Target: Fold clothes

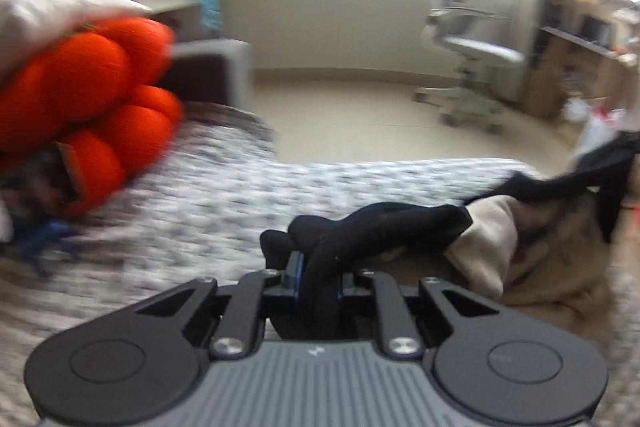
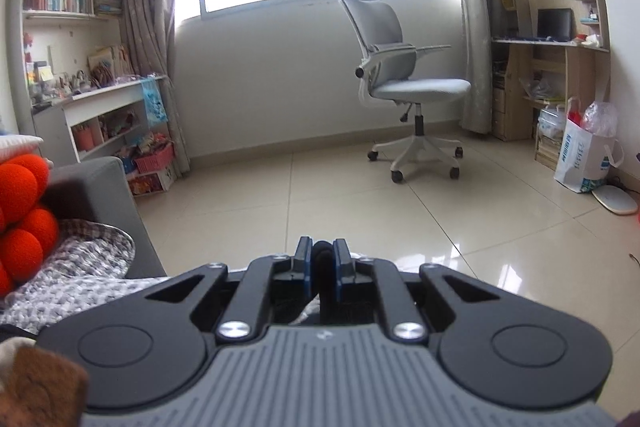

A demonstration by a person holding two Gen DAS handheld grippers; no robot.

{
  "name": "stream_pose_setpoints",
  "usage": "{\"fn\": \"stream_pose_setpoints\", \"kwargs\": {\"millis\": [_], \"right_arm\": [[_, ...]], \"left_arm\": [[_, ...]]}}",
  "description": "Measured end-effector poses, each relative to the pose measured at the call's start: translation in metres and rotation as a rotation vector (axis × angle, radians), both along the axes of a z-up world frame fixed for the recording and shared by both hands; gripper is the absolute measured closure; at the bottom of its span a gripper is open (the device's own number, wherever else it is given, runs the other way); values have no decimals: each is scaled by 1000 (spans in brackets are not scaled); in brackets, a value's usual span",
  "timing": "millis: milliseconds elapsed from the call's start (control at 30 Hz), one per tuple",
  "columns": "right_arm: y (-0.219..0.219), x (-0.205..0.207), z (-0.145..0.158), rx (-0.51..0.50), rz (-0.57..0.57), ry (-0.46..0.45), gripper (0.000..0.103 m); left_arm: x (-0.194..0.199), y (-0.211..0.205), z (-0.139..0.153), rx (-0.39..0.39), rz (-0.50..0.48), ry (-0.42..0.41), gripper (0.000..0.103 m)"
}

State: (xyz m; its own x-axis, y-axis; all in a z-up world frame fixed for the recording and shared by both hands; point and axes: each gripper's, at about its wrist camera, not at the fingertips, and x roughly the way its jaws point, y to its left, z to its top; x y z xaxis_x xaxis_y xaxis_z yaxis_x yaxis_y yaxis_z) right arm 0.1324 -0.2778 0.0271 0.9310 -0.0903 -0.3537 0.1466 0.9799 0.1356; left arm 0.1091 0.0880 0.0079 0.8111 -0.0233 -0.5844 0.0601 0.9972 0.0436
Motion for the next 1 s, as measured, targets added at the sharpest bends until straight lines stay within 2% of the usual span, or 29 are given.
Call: {"fn": "stream_pose_setpoints", "kwargs": {"millis": [100,200,267,367,433,500,633,733,833,933,1000], "right_arm": [[7,-2,4,-5,24,-31,91],[10,-1,7,-12,23,-53,91],[7,7,4,2,1,-19,91],[3,24,-13,16,-43,83,91],[1,33,-23,29,-72,138,91],[-3,32,-24,58,-106,127,91],[-13,20,-13,129,-172,8,91],[-8,23,-14,77,-188,38,91],[-7,31,-25,42,-218,123,91],[-6,35,-36,59,-179,208,88],[10,33,-36,7,-111,219,84]], "left_arm": [[0,36,2,-34,151,1,89],[-4,48,-3,20,247,14,90],[-2,41,-13,89,215,68,90],[6,30,-34,179,146,173,89],[7,28,-42,206,107,218,89],[5,34,-41,185,108,225,88],[3,57,-28,50,151,193,86],[0,66,-23,-14,156,157,84],[-1,67,-20,-8,190,127,84],[4,57,-26,20,166,154,85],[5,48,-28,41,139,162,84]]}}
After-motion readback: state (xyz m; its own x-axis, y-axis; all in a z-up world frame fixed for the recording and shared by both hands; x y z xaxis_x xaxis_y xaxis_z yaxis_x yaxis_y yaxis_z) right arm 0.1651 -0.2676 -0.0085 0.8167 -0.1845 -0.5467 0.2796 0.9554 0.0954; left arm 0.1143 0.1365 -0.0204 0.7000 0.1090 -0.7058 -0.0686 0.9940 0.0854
